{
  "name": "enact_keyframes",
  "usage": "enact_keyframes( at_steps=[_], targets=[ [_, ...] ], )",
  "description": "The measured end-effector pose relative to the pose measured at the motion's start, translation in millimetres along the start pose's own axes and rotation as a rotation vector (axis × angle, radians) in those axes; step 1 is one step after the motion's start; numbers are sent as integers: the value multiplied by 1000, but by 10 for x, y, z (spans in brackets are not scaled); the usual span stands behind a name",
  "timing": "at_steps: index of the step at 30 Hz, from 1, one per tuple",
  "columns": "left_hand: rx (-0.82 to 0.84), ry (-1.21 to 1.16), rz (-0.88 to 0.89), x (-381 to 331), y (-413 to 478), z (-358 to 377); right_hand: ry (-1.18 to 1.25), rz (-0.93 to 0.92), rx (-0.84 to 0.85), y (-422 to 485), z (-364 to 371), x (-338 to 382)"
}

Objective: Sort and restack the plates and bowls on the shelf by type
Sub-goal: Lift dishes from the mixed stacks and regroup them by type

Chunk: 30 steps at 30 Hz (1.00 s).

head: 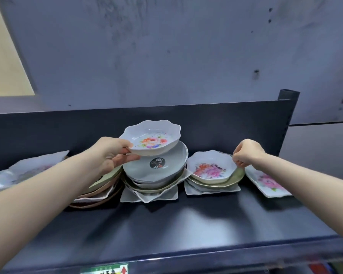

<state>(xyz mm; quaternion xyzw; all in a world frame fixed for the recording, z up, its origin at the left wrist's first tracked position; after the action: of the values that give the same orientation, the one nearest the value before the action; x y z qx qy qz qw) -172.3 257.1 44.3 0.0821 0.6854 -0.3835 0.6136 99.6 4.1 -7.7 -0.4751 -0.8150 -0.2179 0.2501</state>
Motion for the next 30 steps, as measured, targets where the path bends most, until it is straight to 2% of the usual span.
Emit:
enact_keyframes(
  at_steps=[6, 10, 13, 18, 21, 25, 30],
  targets=[
    [13, -5, 7, 37, -48, 255, -160, -22, 40, 35, 122, -30],
    [11, 18, 21, 61, -90, 342, -183, -7, 64, 117, 219, -81],
    [-6, 47, 17, 80, -95, 353, -81, -12, 19, 215, 74, -46],
    [-27, 31, 18, 47, -99, 343, 12, -73, -126, 377, -583, 172],
    [-26, 73, 21, 43, -118, 370, 209, -38, -164, 435, -855, 266],
    [15, 100, 28, 67, -191, 480, 472, -17, -107, 402, -896, 482],
    [58, 49, 11, 107, -247, 581, 508, -102, 48, 122, -582, 853]
  ],
)
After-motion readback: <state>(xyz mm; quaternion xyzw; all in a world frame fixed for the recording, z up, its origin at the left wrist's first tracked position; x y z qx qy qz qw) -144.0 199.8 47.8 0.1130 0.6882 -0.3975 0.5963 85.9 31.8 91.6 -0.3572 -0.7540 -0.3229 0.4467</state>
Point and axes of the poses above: each hand's wrist, its own y-axis towards the middle knuckle, its own z-axis out of the palm, x = y × z, the point moved 4 cm from there along y, towards the middle knuckle, and after that the axes turned 10 degrees about -z, right-handed, at the moved point
